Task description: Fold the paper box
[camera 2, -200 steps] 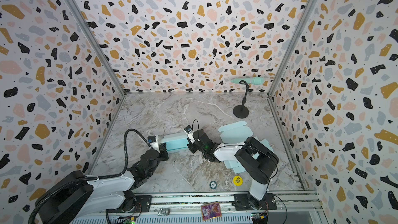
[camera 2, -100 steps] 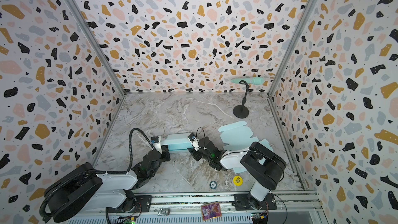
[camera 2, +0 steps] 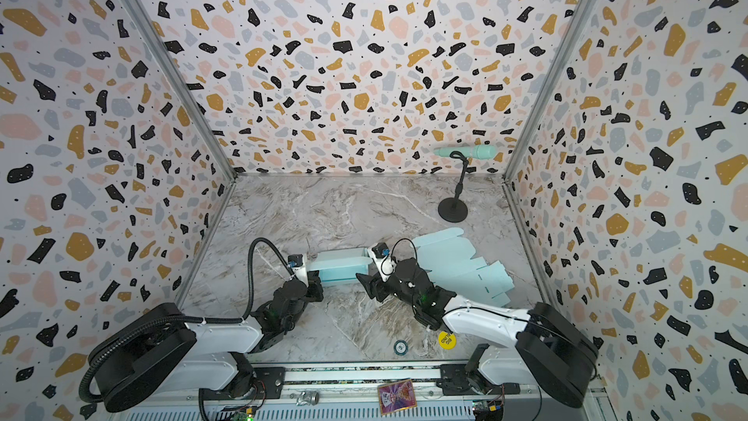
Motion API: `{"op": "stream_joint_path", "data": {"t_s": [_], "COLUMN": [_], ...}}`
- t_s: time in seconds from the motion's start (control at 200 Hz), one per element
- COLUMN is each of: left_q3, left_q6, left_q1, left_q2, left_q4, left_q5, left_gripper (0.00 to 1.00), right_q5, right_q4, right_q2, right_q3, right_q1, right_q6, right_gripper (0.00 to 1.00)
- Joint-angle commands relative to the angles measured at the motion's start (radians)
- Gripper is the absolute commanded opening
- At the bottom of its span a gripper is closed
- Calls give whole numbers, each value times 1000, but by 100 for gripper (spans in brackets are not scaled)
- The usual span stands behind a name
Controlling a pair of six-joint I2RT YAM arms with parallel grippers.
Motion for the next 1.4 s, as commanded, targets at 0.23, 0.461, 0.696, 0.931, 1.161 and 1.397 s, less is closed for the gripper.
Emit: {"op": "stream_joint_path", "data": {"t_s": [0.23, 0.461, 0.696, 0.931, 1.161, 1.397], "left_q3": [45, 65, 66, 28, 55, 104], "left_q6": [47, 64, 67, 39, 11, -42], "left_q1": [-36, -58, -69, -80, -85, -93], "left_q2": [44, 53, 24, -86, -244, -406], "left_q4": [-39, -62, -84, -174, -482, -705], "left_q5": [-44, -57, 5, 76, 145, 287], "left_gripper": [0, 0, 8, 47, 100, 100], "right_q5": [-123, -117, -18, 12, 38, 106], "right_q4": [-252, -230, -220, -191, -176, -174], "right_q2": [175, 390, 460, 473, 506, 538], "right_q3": [358, 414, 373, 335, 321, 319], "right_q1": [-141, -134, -87, -87, -72, -26], "right_q6": [5, -31, -53, -49, -61, -102], "right_gripper": [72, 68, 66, 65, 63, 63]}}
